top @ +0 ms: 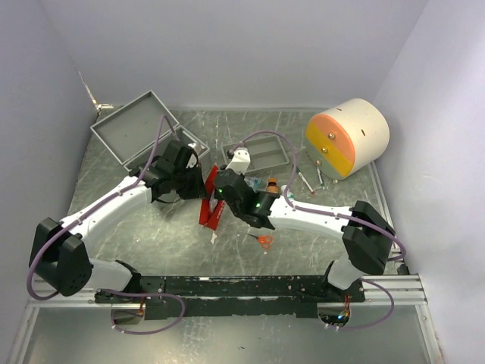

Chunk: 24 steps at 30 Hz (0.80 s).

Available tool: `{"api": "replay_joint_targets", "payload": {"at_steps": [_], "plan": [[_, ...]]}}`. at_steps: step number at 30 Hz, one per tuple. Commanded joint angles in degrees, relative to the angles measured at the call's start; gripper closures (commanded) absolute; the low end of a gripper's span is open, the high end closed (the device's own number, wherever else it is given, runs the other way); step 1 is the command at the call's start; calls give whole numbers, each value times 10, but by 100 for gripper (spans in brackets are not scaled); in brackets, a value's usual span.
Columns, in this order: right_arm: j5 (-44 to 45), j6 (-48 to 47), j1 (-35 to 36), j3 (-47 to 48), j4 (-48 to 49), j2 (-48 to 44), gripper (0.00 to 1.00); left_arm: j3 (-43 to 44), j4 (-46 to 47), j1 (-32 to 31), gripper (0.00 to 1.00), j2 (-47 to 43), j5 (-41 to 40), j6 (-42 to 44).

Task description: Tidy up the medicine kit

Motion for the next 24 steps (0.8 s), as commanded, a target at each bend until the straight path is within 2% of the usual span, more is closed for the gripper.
{"api": "replay_joint_targets", "payload": {"at_steps": [1,7,10,12,19,24], "plan": [[19,-29,2,-30,57,-7,100,19,-17,-5,93,11,7,-10],[-22,-35,2,-46,78,7,99,18,-9,-5,93,20,25,-13],[-53,-32,2,-51,74,-4,77,19,-11,-5,93,23,26,-9],[-66,-12,1,-45,57,-16,70,19,-10,-5,93,23,24,-4],[-75,73,-2,-19,-59,-50,70,14,2,-5,93,22,29,15],[-106,77,-3,12,-133,-29,71,6,12,-5,93,13,35,39]]}}
